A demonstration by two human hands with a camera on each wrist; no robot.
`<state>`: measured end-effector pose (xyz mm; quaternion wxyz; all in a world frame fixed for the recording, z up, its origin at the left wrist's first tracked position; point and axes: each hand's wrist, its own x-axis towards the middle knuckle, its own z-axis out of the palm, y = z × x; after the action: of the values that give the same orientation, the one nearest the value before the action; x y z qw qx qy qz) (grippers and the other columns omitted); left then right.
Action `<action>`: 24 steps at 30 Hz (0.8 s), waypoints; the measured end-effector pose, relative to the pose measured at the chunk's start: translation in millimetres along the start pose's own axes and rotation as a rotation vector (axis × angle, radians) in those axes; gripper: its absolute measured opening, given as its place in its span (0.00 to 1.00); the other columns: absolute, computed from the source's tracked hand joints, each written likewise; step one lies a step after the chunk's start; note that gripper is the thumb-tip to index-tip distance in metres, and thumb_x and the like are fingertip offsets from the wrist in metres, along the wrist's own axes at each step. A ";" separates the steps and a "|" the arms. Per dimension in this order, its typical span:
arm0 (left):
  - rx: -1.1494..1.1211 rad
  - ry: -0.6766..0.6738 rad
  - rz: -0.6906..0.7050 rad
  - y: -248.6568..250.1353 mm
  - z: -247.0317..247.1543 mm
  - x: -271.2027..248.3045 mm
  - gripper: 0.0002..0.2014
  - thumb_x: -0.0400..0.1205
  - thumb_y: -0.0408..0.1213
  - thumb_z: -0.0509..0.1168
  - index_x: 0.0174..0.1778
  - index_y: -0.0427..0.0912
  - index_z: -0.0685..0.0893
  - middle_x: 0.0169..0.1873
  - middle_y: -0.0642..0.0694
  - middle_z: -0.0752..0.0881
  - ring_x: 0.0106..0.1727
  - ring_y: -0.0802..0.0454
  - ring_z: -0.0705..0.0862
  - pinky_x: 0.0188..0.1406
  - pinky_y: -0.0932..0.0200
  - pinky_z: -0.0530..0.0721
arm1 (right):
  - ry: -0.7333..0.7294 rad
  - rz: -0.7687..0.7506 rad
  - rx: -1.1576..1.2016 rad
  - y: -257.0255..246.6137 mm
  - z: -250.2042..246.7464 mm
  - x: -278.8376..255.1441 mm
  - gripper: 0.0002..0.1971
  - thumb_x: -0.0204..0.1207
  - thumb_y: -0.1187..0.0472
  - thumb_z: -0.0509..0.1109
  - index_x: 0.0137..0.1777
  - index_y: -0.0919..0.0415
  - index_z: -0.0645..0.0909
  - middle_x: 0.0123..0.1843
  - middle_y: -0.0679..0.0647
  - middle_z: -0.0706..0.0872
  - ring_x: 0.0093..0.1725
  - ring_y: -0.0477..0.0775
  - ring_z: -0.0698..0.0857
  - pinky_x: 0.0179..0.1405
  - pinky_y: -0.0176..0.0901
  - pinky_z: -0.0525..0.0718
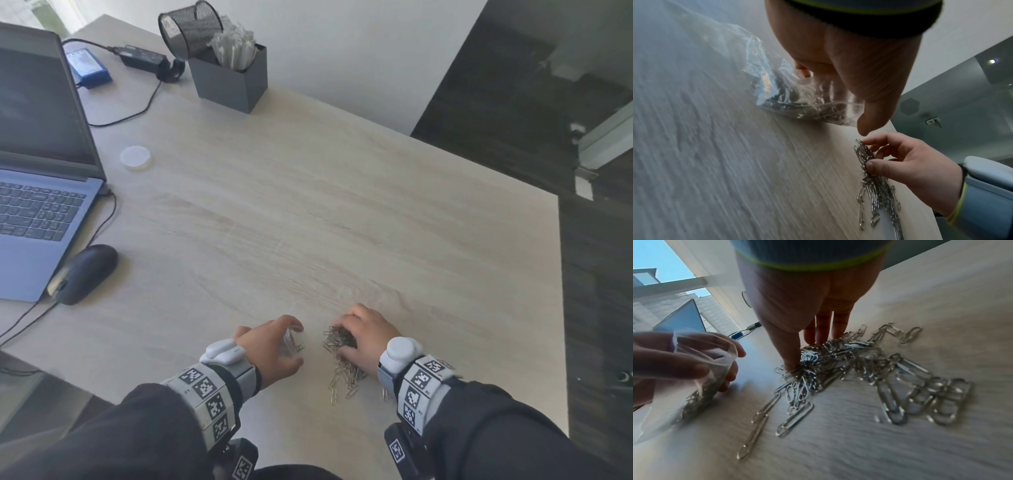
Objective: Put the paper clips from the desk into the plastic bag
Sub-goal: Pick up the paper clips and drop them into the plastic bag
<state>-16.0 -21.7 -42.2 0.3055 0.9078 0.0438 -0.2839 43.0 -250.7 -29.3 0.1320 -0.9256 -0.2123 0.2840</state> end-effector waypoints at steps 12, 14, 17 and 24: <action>0.036 -0.024 0.049 22.0 7.4 3.7 0.25 0.67 0.61 0.63 0.61 0.72 0.69 0.52 0.66 0.85 0.52 0.55 0.85 0.64 0.57 0.66 | 0.105 0.252 0.219 21.2 0.3 -31.7 0.03 0.73 0.55 0.68 0.44 0.47 0.82 0.41 0.41 0.79 0.43 0.48 0.80 0.41 0.39 0.76; 0.065 -0.030 0.091 32.5 6.8 3.8 0.24 0.71 0.57 0.66 0.64 0.68 0.71 0.53 0.65 0.84 0.50 0.58 0.83 0.65 0.59 0.64 | 0.158 0.342 0.335 25.1 0.1 -41.7 0.03 0.72 0.55 0.71 0.44 0.47 0.84 0.40 0.41 0.82 0.40 0.45 0.82 0.37 0.34 0.76; 0.101 -0.036 0.138 44.3 8.4 5.4 0.24 0.74 0.55 0.68 0.66 0.66 0.72 0.55 0.64 0.84 0.49 0.60 0.81 0.64 0.60 0.62 | 0.235 0.439 0.500 29.3 0.5 -52.7 0.03 0.70 0.54 0.75 0.42 0.45 0.85 0.38 0.42 0.86 0.39 0.42 0.83 0.34 0.30 0.75; 0.137 -0.070 0.165 59.3 23.5 11.3 0.27 0.66 0.68 0.60 0.62 0.71 0.69 0.53 0.66 0.85 0.54 0.56 0.85 0.63 0.56 0.68 | 0.317 0.401 0.771 4.9 -5.1 -60.1 0.03 0.67 0.55 0.78 0.40 0.48 0.86 0.38 0.47 0.90 0.36 0.43 0.86 0.38 0.35 0.81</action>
<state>-3.0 -84.4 -32.2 0.2666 0.9165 -0.0614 -0.2917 2.5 -283.7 1.2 0.4399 -0.8638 0.1151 0.2170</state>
